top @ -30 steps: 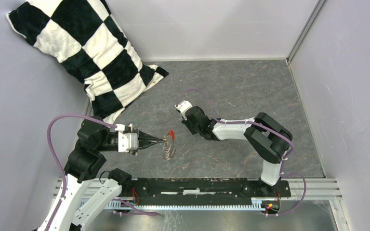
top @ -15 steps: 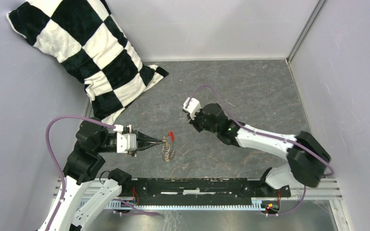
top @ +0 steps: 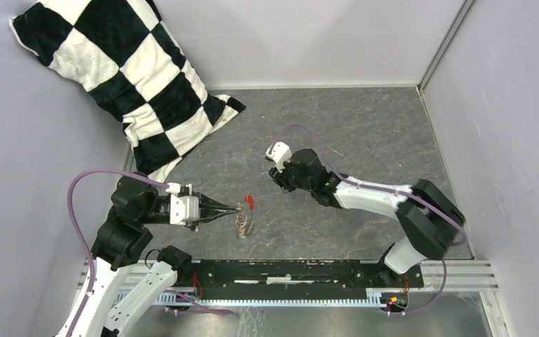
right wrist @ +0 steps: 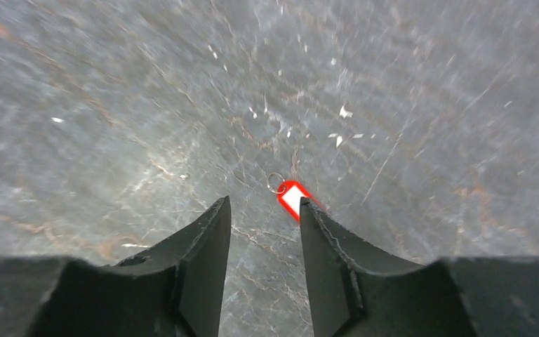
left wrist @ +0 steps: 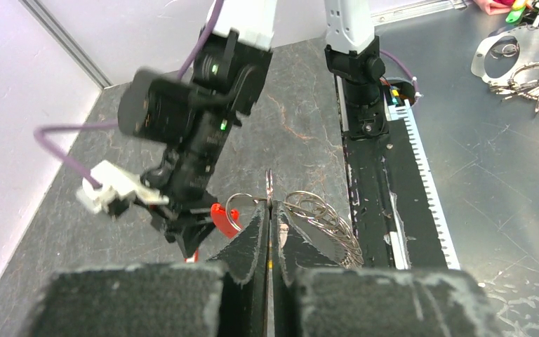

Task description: Put the keys on the keyring

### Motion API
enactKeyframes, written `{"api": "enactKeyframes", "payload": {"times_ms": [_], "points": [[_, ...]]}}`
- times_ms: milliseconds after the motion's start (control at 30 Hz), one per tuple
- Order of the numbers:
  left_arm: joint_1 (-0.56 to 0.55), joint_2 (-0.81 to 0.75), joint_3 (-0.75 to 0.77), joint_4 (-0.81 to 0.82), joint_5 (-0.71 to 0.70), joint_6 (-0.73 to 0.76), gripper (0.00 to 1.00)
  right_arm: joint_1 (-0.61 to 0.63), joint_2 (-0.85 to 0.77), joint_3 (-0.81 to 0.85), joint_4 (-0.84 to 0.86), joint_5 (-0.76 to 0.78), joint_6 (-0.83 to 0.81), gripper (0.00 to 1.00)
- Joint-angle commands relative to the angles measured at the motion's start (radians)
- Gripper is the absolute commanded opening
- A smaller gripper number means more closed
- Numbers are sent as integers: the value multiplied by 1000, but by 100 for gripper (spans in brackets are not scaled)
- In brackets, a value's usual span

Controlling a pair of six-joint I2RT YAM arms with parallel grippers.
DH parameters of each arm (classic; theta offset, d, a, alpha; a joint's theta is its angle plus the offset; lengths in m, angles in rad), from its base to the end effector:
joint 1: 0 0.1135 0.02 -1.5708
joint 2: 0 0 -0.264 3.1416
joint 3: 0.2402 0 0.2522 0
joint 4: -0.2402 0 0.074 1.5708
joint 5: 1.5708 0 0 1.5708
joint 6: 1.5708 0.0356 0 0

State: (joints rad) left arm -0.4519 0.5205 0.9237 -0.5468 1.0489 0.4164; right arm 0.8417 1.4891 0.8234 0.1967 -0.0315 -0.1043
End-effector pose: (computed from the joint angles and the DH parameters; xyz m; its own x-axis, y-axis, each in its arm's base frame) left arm 0.0617 -0.0642 0.3830 0.2825 0.0870 -0.9553 0.9570 0.0422 0.2869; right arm 0.2163 0.2438 0.2230 -0.2199 -0.4024 -0.8887 -0.7913 0.6063 -0.0787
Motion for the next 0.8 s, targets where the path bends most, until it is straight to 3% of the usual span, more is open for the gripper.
{"api": "enactKeyframes", "payload": {"times_ms": [0,333,567,767], "points": [[-2,-6,36,5,19,-10,2,6,174,104,23,87,69,49],[-2,3,40,5,17,-2,2,36,361,222,-20,215,60,55],[-2,5,45,5,14,-2,2,36,413,247,-47,266,51,43],[-2,10,53,4,9,-2,2,35,414,229,-51,262,55,40]]}}
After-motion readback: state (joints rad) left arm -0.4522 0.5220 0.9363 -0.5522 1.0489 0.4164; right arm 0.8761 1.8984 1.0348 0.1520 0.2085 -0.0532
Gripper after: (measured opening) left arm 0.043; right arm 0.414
